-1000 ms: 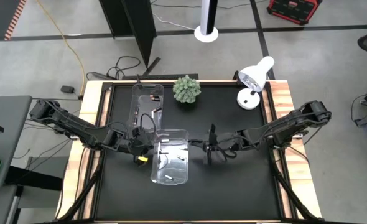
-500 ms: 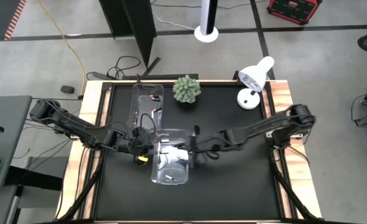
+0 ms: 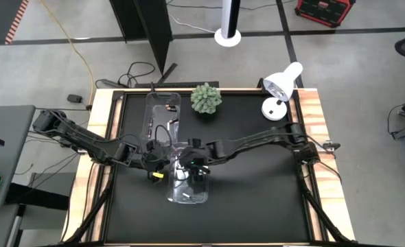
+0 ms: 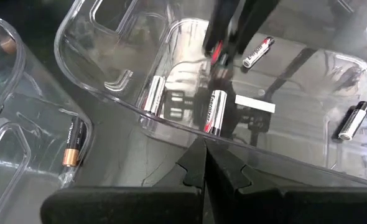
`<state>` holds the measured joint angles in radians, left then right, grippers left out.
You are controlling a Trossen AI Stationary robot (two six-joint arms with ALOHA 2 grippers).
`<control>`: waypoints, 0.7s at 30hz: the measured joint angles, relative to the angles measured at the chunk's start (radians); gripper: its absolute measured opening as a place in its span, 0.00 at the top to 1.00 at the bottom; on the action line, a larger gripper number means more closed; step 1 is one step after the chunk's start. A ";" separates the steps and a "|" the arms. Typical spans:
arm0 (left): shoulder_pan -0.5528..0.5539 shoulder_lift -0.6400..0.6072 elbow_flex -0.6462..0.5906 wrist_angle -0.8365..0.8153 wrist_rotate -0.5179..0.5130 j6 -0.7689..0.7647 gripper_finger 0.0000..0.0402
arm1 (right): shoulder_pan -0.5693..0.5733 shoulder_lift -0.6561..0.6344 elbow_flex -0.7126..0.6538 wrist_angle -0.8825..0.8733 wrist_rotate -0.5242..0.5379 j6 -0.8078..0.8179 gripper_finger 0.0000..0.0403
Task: Sort batteries
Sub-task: Put the silver and black battery into the center transparent bin
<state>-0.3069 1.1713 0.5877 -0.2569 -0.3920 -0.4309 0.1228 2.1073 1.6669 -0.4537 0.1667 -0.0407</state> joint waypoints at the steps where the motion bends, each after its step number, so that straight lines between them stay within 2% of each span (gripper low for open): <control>1: 0.000 0.000 0.000 0.000 0.000 0.000 1.00 | -0.003 0.020 0.019 -0.015 -0.007 -0.003 0.97; 13: 0.000 0.000 0.000 0.002 0.000 0.007 1.00 | -0.025 0.171 0.178 -0.116 -0.010 -0.017 0.96; 16: 0.000 0.000 0.000 0.002 0.000 0.008 1.00 | -0.025 0.171 0.178 -0.104 -0.009 -0.016 0.90; 21: 0.000 0.000 0.000 0.002 0.000 0.008 1.00 | -0.025 0.166 0.178 -0.086 -0.012 -0.013 0.73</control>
<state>-0.3069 1.1709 0.5877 -0.2550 -0.3920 -0.4227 0.0975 2.2731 1.8446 -0.5399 0.1551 -0.0540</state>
